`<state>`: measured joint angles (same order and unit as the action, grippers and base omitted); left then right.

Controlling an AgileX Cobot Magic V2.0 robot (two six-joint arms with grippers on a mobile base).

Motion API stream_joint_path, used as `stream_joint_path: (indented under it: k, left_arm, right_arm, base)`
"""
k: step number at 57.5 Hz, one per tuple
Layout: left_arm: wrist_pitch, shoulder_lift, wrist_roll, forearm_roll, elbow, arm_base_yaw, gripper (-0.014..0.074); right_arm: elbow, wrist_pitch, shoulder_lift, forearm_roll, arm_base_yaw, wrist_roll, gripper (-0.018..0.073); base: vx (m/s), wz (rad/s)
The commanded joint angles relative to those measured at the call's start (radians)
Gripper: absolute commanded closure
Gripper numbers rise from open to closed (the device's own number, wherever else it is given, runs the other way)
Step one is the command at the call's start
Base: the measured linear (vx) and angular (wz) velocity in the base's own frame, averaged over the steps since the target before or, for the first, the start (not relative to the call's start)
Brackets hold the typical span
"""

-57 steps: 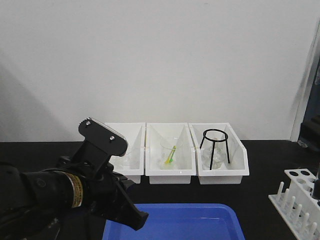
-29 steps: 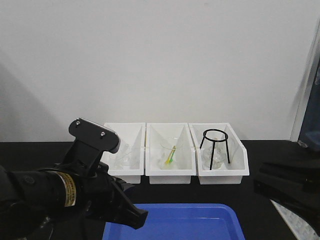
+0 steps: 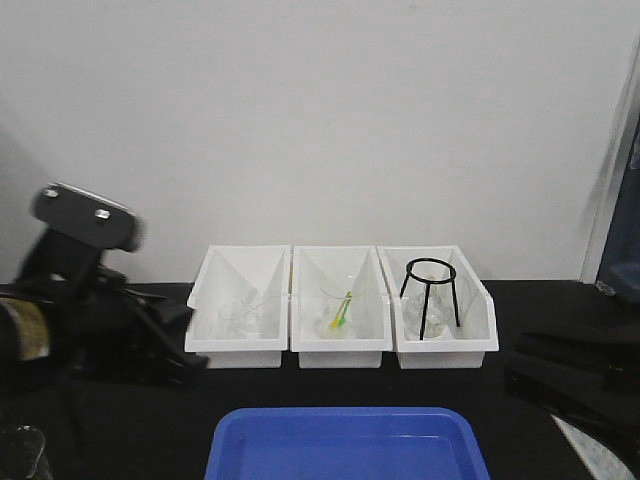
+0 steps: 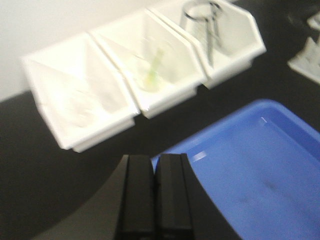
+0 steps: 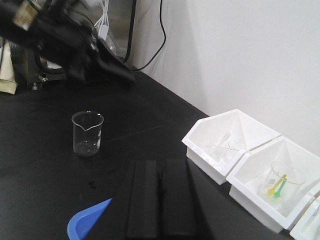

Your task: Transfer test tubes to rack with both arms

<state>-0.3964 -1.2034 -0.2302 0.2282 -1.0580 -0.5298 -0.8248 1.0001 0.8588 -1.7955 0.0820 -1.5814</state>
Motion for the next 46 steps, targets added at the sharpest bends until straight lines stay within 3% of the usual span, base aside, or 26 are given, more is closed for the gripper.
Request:
stream_joint_path:
  k: [1, 12, 30, 39, 46]
  left_arm:
    - [0.139, 0.133, 0.061, -0.055, 0.066, 0.072, 0.0617]
    - [0.292, 0.442, 0.205, -0.151, 0.426, 0.221, 0.0617]
    - [0.358, 0.969, 0.164, -0.155, 0.979, 0.394, 0.0617]
    - [0.361, 1.141, 0.110, -0.171, 1.111, 0.452, 0.0617]
    - [0.317, 1.214, 0.099, -0.168, 1.115, 0.461, 0.0617]
  right_arm:
    - [-0.030, -0.017, -0.010, 0.013, 0.000, 0.001, 0.0567]
    - [-0.030, -0.017, -0.010, 0.013, 0.000, 0.001, 0.0567]
    - [-0.030, -0.017, -0.010, 0.013, 0.000, 0.001, 0.0567]
    - [-0.030, -0.017, -0.010, 0.013, 0.000, 0.001, 0.0567]
    - [-0.030, -0.017, -0.010, 0.014, 0.000, 0.001, 0.0567]
  base:
    - [0.00, 0.00]
    - [0.00, 0.00]
    - [0.00, 0.00]
    - [0.00, 0.00]
    - [0.00, 0.00]
